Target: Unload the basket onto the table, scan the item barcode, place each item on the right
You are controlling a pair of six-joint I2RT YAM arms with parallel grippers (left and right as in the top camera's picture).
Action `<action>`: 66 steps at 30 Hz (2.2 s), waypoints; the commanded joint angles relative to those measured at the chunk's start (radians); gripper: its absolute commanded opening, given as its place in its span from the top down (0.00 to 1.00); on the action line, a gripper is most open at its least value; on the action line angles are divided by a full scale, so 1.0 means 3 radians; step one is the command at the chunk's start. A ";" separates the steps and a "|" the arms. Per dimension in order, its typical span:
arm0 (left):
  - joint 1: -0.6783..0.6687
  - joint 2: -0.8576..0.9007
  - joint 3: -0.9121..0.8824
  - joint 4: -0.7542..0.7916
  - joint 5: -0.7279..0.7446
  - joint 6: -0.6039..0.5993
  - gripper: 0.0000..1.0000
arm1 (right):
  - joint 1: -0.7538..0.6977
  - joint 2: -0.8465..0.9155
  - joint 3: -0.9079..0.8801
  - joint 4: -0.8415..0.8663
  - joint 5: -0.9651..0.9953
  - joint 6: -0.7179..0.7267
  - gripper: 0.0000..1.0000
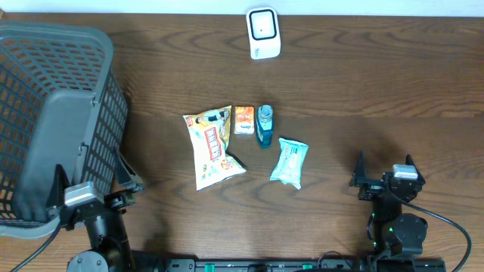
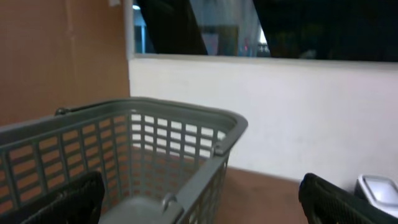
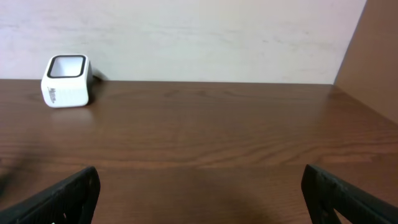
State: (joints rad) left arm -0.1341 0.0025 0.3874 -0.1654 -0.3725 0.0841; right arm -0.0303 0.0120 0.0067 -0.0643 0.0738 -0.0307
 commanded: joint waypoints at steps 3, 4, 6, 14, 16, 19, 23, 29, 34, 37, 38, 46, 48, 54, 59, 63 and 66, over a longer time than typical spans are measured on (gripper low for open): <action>0.0010 0.0005 -0.0563 -0.1064 -0.0277 -0.0760 0.00 | 0.0019 -0.0018 -0.0004 -0.0011 -0.0017 -0.0028 0.01; 0.0010 0.0005 -0.0563 -0.1184 -0.0277 -0.0760 0.00 | 0.0019 -0.0018 -0.0004 -0.0013 -0.0017 -0.0028 0.01; 0.0010 0.0005 -0.0563 -0.1442 -0.0277 -0.0759 0.00 | 0.0019 -0.0018 -0.0004 -0.0013 -0.0017 -0.0027 0.01; 0.0010 0.0006 -0.0565 -0.2305 -0.0277 -0.0759 0.00 | 0.0019 -0.0018 -0.0004 -0.0013 -0.0017 -0.0027 0.01; 0.0010 0.0006 -0.0563 -0.2310 -0.0277 -0.0760 0.00 | 0.0019 -0.0018 -0.0004 -0.0013 -0.0017 -0.0028 0.01; 0.0010 0.0006 -0.0565 -0.2313 -0.0277 -0.0760 0.00 | 0.0020 -0.0018 -0.0004 0.0015 -0.0085 0.0015 0.01; 0.0010 0.0006 -0.0563 -0.2313 -0.0277 -0.0759 0.00 | 0.0020 -0.0018 -0.0004 0.0150 -0.0913 0.0991 0.01; 0.0010 0.0006 -0.0565 -0.2313 -0.0277 -0.0759 0.00 | 0.0020 -0.0011 -0.0004 0.0028 -0.3045 0.2529 0.01; 0.0010 0.0006 -0.0565 -0.2313 -0.0277 -0.0759 0.00 | 0.0019 -0.0011 -0.0004 -0.0074 -0.3730 0.2519 0.01; 0.0010 0.0006 -0.0563 -0.2313 -0.0277 -0.0759 0.00 | 0.0019 -0.0011 -0.0004 -0.0072 -0.3796 0.2520 0.01; 0.0010 0.0006 -0.0565 -0.2313 -0.0277 -0.0759 0.00 | 0.0019 -0.0011 -0.0004 -0.0070 -0.3796 0.2527 0.01; 0.0010 0.0006 -0.0565 -0.2313 -0.0277 -0.0760 0.00 | 0.0019 -0.0011 0.0078 0.0776 -0.3944 0.2963 0.01; 0.0010 0.0006 -0.0565 -0.2313 -0.0277 -0.0759 0.00 | 0.0019 -0.0009 0.0198 0.0774 -0.3916 0.2944 0.01; 0.0010 0.0006 -0.0565 -0.2313 -0.0277 -0.0759 0.00 | 0.0019 0.0139 0.0587 0.0669 -0.3786 0.2711 0.01; 0.0010 0.0006 -0.0565 -0.2313 -0.0277 -0.0759 0.00 | 0.0019 0.0484 0.0886 0.0161 -0.3616 0.2260 0.01; 0.0010 0.0006 -0.0565 -0.2313 -0.0277 -0.0759 0.00 | 0.0020 0.0806 0.1102 -0.0340 -0.3426 0.1901 0.01; 0.0010 0.0006 -0.0565 -0.2313 -0.0277 -0.0759 0.00 | 0.0020 0.1048 0.1358 -0.0882 -0.3080 0.1607 0.01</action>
State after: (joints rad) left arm -0.1287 0.0120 0.2367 -0.8150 -0.4694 -0.1276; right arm -0.0284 0.2779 0.3378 -0.2649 -0.9630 0.5877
